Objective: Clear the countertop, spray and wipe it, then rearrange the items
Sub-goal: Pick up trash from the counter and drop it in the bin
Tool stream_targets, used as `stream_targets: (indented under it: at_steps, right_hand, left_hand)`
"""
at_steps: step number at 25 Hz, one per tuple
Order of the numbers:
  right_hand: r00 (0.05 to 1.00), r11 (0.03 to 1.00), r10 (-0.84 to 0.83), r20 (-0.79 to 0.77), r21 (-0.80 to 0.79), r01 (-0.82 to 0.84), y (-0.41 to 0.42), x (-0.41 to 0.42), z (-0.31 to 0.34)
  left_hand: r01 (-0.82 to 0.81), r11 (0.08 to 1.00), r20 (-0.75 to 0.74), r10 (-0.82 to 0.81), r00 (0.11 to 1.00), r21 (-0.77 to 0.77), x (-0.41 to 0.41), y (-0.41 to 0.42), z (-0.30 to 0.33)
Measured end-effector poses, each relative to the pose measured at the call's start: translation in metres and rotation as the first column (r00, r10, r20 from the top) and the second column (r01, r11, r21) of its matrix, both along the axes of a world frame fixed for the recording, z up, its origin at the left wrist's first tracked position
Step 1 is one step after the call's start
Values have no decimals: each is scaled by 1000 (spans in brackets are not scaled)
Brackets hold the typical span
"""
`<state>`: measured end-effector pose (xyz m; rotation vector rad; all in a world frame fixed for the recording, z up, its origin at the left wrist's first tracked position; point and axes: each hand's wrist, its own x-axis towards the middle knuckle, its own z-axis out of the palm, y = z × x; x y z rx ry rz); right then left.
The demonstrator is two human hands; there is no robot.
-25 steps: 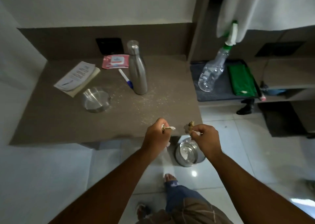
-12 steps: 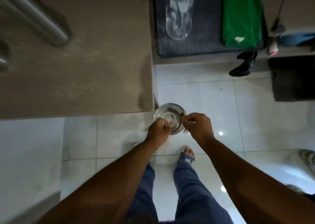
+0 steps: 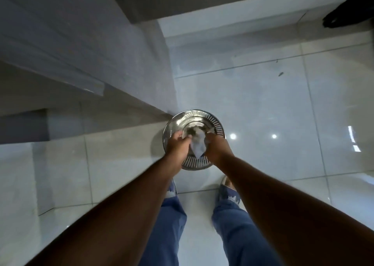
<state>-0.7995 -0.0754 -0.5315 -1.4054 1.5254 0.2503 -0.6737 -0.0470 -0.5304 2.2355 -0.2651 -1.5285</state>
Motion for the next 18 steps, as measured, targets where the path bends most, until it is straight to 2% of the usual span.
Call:
stream_targets:
  at_steps: [2, 4, 6, 8, 12, 15, 18]
  right_hand:
    - [995, 996, -92, 44, -1, 92, 4, -8, 36]
    - [992, 993, -120, 50, 8, 119, 9, -12, 95]
    - [998, 999, -36, 45, -19, 36, 16, -15, 171]
    - [993, 990, 110, 49, -92, -106, 23, -16, 252]
    - [926, 911, 369, 76, -228, -344, 33, -1, 391]
    - [807, 772, 585, 82, -362, -523, 42, 21, 450]
    - [713, 657, 695, 94, -488, -575, 56, 54, 490]
  left_hand:
    - [112, 993, 132, -117, 984, 46, 0, 3, 34]
    - [253, 965, 176, -261, 949, 64, -1, 10, 86]
    - [399, 916, 195, -400, 896, 45, -4, 17, 158]
    - [485, 874, 221, -472, 853, -7, -8, 25, 240]
    - [530, 834, 312, -469, 826, -150, 5, 63, 380]
    - [548, 804, 466, -403, 788, -230, 33, 99, 443]
    - [532, 818, 635, -295, 714, -218, 77, 135, 483]
